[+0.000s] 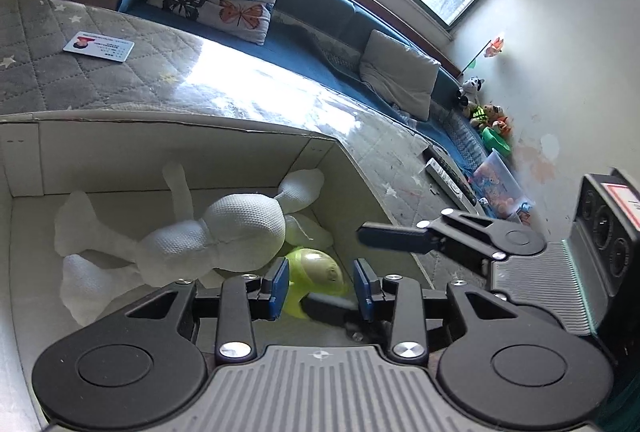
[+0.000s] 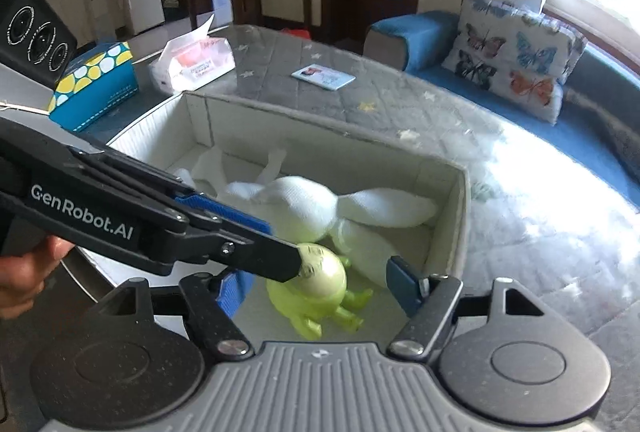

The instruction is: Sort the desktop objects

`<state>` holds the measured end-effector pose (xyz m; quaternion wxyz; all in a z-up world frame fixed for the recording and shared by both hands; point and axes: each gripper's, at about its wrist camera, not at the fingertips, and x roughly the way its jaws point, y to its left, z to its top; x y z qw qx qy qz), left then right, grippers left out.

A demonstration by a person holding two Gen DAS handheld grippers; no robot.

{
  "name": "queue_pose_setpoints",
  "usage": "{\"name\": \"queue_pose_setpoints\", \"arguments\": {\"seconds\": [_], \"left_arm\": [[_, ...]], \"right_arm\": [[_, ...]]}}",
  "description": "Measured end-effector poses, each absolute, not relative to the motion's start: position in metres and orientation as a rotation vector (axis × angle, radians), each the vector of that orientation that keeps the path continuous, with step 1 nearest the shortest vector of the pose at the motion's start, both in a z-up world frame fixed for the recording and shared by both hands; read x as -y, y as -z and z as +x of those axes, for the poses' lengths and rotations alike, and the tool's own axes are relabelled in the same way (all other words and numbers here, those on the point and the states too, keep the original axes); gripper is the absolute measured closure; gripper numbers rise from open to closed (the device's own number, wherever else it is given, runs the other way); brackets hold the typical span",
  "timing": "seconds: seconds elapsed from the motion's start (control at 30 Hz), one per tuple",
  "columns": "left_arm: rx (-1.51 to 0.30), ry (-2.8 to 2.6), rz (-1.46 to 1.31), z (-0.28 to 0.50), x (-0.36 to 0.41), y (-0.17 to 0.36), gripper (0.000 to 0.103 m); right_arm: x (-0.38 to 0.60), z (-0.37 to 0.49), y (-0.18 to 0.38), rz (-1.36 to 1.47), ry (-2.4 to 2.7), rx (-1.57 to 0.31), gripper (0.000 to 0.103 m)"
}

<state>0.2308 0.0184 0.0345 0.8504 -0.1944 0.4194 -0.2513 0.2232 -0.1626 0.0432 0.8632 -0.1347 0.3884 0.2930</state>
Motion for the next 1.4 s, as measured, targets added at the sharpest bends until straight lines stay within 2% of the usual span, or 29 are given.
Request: {"name": "queue_pose_setpoints", "arguments": {"seconds": [0.27,0.43,0.73,1.0,1.4], "left_arm": [[-0.798,0.543,-0.383,0.200,-0.021,-0.059,0.066],[-0.757,0.575,-0.354,0.169,-0.016,-0.068,0.066],[-0.742,0.628,-0.271,0.123,0.008,-0.062,0.066],[-0.782,0.624,-0.240,0.117,0.028,-0.039,0.066],[-0.818,0.614,-0.232,0.122,0.036,-0.025,0.066]], "right_arm": [[0.187,0.183,-0.073,-0.243,-0.595,-0.707,0.027],[0.216,0.145,-0.080,-0.193,-0.568,-0.664,0.022],[0.242,0.100,-0.049,-0.131,-0.535,-0.715,0.018],[0.253,0.102,-0.023,-0.007,-0.512,-0.755,0.018],[0.251,0.106,-0.011,-0.006,-0.537,-0.747,0.015]]}}
